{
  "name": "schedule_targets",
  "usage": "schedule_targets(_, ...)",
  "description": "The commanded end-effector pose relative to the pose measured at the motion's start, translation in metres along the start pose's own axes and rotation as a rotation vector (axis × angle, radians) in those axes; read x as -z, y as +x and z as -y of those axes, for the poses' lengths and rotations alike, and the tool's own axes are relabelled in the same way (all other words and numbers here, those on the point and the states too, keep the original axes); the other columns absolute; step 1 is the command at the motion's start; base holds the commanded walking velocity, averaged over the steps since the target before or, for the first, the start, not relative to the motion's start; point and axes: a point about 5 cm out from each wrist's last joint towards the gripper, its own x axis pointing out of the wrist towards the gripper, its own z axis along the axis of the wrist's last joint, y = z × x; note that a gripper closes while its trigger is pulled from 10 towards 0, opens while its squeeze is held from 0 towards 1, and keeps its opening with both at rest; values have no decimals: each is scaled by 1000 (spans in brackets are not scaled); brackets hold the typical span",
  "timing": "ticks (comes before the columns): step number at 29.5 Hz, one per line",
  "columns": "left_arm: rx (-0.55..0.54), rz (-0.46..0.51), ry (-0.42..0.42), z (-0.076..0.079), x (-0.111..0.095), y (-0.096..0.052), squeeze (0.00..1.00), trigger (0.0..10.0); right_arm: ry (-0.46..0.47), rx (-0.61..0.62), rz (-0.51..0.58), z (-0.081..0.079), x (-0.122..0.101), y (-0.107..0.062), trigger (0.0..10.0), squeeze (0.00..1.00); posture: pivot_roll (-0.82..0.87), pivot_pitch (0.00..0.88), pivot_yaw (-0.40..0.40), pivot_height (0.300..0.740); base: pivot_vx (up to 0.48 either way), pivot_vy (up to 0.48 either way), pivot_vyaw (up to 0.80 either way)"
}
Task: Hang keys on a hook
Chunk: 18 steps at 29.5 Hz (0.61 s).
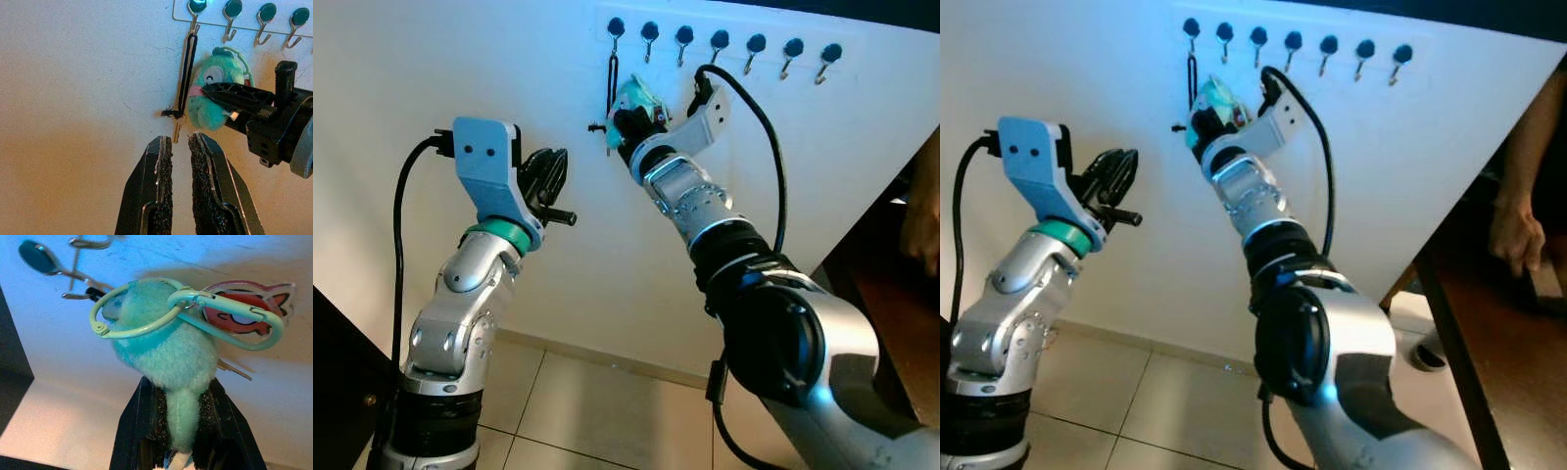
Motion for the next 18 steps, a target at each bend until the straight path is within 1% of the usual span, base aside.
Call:
schedule_targets(1,0,-21,-2,0,5,-2,0,10000,-28,-18,0,-9,-2,1,10000,0,102,103,71,740,0,0,0)
schedule_targets(3,2,-22,-3,0,6,-2,0,10000,-32,-74,28,-21,-8,3,10000,0,101,104,72,740,0,0,0)
schedule_targets(4,2,-22,-3,0,6,-2,0,10000,-32,-74,28,-21,-8,3,10000,0,101,104,72,740,0,0,0)
schedule_targets(6,2,-23,-3,0,6,-2,0,10000,-51,-115,61,-35,-18,3,10000,0,104,103,69,740,0,0,0)
schedule_targets(7,2,-23,-3,0,6,-2,0,10000,-51,-115,61,-35,-18,3,10000,0,104,103,69,740,0,0,0)
schedule_targets(9,1,-23,-4,0,6,-2,0,10000,-85,-128,93,-42,-25,3,10000,0,104,107,68,740,0,0,0)
schedule_targets(11,1,-23,-4,0,6,-2,0,10000,-85,-128,93,-42,-25,3,10000,0,104,107,68,740,0,0,0)
schedule_targets(13,0,-24,-3,0,6,-2,0,10000,-86,-107,99,-37,-27,3,10000,0,104,110,70,740,0,0,0)
schedule_targets(14,0,-24,-3,0,6,-2,0,10000,-86,-107,99,-37,-27,3,10000,0,104,110,70,740,0,0,0)
schedule_targets(15,0,-24,-3,0,6,-3,0,10000,-92,-81,97,-31,-26,3,10000,0,104,110,70,740,0,0,0)
schedule_targets(18,0,-25,-3,0,6,-3,0,10000,-96,-57,89,-27,-25,3,10000,0,104,110,70,740,0,0,0)
